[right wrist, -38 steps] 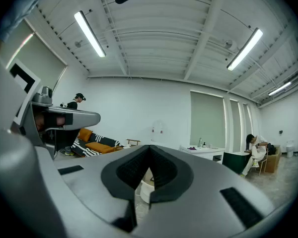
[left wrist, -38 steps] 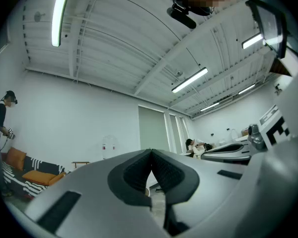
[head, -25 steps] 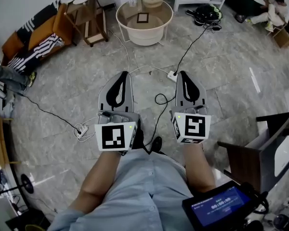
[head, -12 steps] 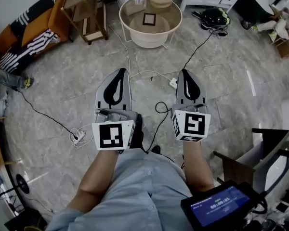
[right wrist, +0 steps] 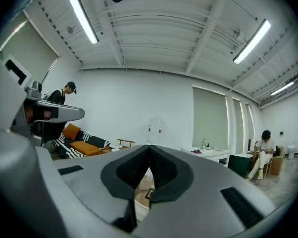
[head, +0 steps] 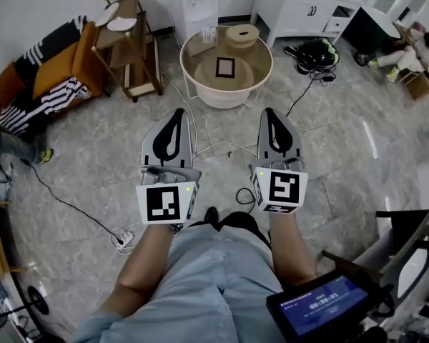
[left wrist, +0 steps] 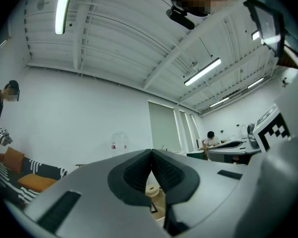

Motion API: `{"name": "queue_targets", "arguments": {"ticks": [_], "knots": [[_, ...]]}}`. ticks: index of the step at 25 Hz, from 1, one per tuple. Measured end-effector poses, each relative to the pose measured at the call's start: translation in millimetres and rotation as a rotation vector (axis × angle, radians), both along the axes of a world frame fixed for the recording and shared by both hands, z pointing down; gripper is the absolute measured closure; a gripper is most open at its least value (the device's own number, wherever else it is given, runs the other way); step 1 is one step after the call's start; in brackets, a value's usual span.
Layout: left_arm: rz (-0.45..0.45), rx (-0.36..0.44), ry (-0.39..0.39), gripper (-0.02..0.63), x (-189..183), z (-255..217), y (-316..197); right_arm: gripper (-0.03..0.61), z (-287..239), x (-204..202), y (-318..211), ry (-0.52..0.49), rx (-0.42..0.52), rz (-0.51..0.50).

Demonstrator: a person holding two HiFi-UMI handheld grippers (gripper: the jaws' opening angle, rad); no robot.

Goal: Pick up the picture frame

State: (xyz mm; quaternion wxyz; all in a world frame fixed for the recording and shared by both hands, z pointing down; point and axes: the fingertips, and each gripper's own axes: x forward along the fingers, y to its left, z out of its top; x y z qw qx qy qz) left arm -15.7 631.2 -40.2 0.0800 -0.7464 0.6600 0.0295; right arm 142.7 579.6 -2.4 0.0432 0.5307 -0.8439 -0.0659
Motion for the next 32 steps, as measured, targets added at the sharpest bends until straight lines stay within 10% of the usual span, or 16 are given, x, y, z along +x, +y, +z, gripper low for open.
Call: {"name": "queue_targets", "arguments": {"ticks": [13,32], "knots": [[0.072,-0.081,-0.025,0.603,20,44,-110,0.565,35,33,-97,-0.008,-0.070,0.092],[0.040,-0.096,-0.084,0.603,63,33,-372,0.565,40,83,-379,-0.067,-0.101,0.081]]}}
